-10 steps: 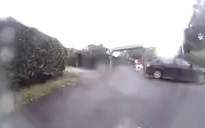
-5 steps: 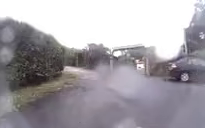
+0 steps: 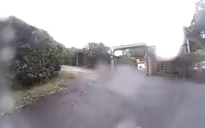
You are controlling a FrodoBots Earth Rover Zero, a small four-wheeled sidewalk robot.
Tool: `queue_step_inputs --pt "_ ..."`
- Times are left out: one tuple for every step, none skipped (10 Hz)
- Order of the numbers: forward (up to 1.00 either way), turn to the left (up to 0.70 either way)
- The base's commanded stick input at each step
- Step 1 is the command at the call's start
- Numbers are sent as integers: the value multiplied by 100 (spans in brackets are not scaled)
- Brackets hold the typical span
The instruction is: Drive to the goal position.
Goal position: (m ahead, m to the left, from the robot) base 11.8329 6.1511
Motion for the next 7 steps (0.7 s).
queue_step_inputs --pt "70 0" --pt "70 0" --pt "70 0" --pt "70 0" --pt "70 0" --pt "70 0" --pt "70 0"
